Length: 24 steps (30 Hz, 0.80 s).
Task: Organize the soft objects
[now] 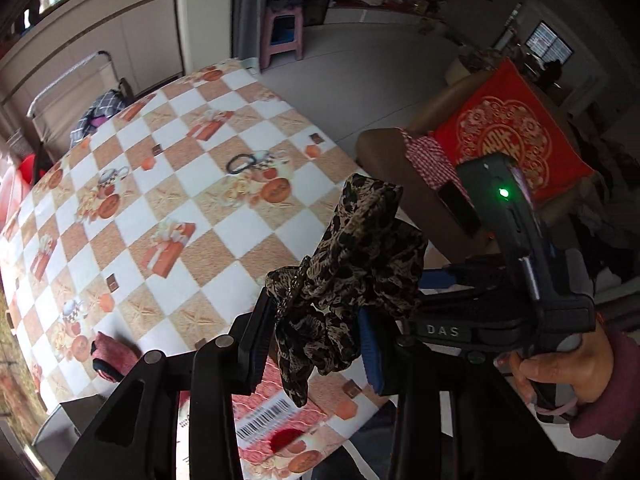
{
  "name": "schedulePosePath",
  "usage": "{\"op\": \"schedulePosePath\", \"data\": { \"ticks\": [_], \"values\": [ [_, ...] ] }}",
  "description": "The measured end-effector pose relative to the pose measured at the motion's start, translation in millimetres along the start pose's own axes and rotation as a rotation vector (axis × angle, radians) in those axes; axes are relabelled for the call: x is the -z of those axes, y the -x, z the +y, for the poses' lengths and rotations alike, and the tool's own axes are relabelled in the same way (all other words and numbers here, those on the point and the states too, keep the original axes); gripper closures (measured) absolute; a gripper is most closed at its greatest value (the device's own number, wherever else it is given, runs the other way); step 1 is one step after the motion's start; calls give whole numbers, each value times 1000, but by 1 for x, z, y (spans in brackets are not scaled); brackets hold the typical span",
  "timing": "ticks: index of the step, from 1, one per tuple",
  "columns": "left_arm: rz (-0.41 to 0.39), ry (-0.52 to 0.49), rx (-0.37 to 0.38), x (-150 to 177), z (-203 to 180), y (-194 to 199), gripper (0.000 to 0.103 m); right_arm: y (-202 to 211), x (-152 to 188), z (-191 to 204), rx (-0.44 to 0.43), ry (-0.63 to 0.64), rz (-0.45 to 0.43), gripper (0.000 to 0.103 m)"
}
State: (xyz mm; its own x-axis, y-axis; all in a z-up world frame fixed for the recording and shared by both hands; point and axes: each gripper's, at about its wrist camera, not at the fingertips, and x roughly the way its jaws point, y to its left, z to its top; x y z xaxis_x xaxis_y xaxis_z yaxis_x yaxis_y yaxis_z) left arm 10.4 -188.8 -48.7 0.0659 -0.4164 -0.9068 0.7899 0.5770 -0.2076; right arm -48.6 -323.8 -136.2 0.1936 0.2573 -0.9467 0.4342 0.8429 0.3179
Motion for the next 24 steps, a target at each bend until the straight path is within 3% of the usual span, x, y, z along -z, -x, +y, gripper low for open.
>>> {"op": "schedulePosePath", "data": {
  "ticks": [6, 11, 17, 24],
  "values": [
    [28, -149, 101, 37, -47, 16, 61, 20, 42, -11, 28, -37, -18, 59],
    [54, -195, 126, 82, -56, 30, 61, 21, 77, -4, 38, -32, 1, 59],
    [91, -146, 92, 140, -33, 44, 61, 11, 113, 28, 8, 41, 53, 59],
    [72, 40, 2, 193, 11, 71, 61, 1, 141, 96, -18, 286, 108, 59]
  ]
}}
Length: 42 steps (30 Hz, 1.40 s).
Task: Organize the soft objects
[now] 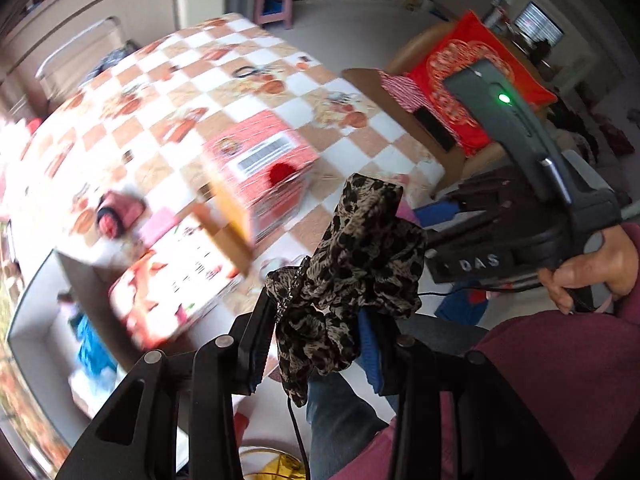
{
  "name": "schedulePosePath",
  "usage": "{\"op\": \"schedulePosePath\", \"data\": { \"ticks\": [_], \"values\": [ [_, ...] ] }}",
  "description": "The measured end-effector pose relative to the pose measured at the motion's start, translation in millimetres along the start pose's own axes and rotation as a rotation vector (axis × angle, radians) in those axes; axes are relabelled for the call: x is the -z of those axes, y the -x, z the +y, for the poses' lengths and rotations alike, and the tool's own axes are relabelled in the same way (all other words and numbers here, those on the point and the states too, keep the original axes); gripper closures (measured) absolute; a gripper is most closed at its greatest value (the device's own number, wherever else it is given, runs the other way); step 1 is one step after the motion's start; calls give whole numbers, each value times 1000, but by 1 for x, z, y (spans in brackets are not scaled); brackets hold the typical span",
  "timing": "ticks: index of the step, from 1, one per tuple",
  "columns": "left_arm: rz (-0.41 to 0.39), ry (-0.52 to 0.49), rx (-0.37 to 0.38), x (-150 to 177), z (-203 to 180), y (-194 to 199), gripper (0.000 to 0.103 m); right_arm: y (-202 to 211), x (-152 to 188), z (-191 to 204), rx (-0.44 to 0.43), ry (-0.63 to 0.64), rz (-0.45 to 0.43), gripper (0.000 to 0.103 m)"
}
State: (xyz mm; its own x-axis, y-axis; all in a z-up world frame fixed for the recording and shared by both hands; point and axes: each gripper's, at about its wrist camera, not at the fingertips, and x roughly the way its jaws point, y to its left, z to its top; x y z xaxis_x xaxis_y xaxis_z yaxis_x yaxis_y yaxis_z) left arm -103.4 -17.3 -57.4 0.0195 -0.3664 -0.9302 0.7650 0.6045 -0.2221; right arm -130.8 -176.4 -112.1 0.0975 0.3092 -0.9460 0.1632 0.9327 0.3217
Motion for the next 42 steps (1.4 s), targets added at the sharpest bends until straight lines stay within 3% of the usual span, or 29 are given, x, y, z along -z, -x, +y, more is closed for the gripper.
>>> {"op": "schedulePosePath", "data": {
  "ticks": [9, 16, 24, 28, 42],
  "values": [
    [-101, 314, -118, 45, 59, 38, 61, 5, -17, 91, 10, 320, 3, 59],
    [-145, 519, -192, 77, 92, 58, 61, 19, -38, 153, -77, 423, -49, 59],
    [-171, 576, -277, 95, 101, 72, 61, 15, -41, 221, -135, 520, -90, 59],
    [-178, 601, -299, 104, 109, 76, 61, 5, -41, 223, -162, 497, -46, 58],
    [-246, 757, -309, 134, 136, 85, 61, -6, -46, 240, -126, 533, -15, 58]
  ]
}}
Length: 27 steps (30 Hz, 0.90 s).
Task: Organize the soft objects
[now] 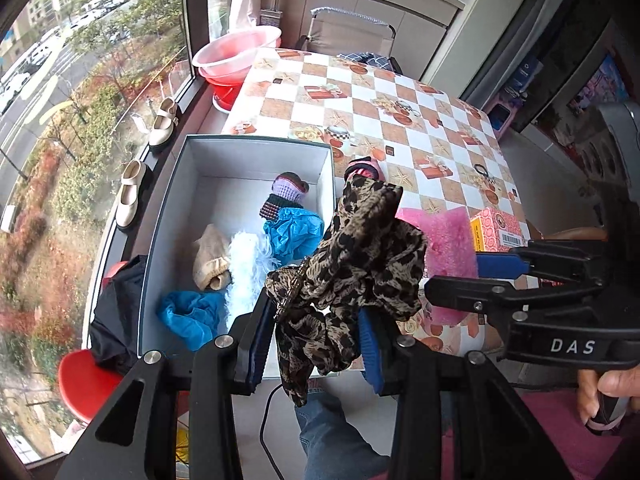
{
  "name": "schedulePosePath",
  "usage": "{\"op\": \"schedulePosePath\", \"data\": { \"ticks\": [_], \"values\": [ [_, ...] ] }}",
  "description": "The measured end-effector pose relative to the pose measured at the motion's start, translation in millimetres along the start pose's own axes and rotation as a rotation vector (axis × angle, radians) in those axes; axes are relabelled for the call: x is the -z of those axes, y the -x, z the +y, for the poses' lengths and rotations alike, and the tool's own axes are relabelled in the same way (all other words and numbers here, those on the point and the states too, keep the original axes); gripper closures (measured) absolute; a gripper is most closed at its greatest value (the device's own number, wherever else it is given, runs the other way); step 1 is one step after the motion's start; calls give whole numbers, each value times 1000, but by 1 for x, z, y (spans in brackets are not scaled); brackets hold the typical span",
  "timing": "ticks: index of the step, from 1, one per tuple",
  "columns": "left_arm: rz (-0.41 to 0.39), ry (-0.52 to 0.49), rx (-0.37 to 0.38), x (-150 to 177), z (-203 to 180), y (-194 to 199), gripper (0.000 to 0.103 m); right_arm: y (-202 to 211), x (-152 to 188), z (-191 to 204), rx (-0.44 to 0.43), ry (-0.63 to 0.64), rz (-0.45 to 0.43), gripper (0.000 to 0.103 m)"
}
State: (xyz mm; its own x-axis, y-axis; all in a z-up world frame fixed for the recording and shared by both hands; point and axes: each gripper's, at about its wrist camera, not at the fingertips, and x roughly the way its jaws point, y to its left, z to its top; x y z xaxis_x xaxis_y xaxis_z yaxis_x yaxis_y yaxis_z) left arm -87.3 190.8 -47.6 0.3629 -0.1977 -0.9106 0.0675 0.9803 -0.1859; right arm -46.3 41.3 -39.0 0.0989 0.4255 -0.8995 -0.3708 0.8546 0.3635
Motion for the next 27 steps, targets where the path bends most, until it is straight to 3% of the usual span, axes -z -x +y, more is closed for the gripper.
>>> {"op": "schedulePosePath", "data": {
  "ticks": [13, 27],
  "values": [
    [-19, 112, -11, 11, 27, 5, 61, -16, -4, 20, 7, 81, 54, 58],
    [-19, 113, -6, 11, 29, 6, 61, -17, -5, 20, 14, 77, 59, 58]
  ]
}}
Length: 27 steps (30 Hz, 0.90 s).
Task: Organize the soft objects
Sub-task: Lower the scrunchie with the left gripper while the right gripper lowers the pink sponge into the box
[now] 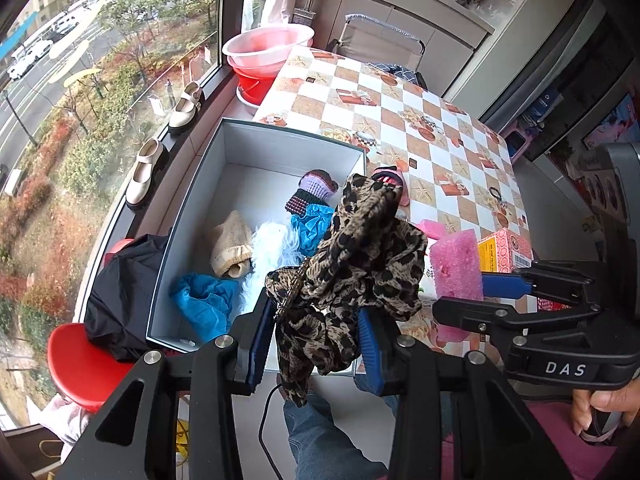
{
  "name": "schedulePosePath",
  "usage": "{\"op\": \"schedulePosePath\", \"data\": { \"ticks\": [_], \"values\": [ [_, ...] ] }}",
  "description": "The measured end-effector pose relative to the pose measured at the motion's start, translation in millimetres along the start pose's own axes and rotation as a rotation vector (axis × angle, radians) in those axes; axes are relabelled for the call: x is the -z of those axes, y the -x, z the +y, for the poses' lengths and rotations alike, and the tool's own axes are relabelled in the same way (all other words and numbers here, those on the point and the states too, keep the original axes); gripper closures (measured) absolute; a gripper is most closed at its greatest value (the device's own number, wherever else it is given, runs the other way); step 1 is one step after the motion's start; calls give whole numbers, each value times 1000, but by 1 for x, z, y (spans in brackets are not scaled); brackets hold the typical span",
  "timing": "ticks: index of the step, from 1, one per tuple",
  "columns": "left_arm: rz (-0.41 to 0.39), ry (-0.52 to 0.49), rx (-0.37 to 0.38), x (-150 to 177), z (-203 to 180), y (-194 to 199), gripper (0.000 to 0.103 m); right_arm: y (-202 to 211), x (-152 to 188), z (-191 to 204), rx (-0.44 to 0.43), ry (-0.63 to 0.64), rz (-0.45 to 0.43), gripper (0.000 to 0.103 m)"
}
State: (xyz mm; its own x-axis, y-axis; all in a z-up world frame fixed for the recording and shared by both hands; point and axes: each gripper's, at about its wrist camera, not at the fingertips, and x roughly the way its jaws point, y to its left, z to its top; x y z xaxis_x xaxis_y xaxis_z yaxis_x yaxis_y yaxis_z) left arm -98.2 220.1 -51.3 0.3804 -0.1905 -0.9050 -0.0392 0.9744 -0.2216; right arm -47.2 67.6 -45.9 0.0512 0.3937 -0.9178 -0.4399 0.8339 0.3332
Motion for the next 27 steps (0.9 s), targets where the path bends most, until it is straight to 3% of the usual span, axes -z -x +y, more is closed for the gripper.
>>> {"op": "schedulePosePath", "data": {
  "ticks": [20, 27],
  "values": [
    [-3, 3, 1, -1, 3, 0, 61, 1, -2, 2, 9, 11, -2, 58],
    [18, 47, -32, -6, 12, -10, 60, -5, -2, 1, 1, 16, 18, 58]
  ]
}}
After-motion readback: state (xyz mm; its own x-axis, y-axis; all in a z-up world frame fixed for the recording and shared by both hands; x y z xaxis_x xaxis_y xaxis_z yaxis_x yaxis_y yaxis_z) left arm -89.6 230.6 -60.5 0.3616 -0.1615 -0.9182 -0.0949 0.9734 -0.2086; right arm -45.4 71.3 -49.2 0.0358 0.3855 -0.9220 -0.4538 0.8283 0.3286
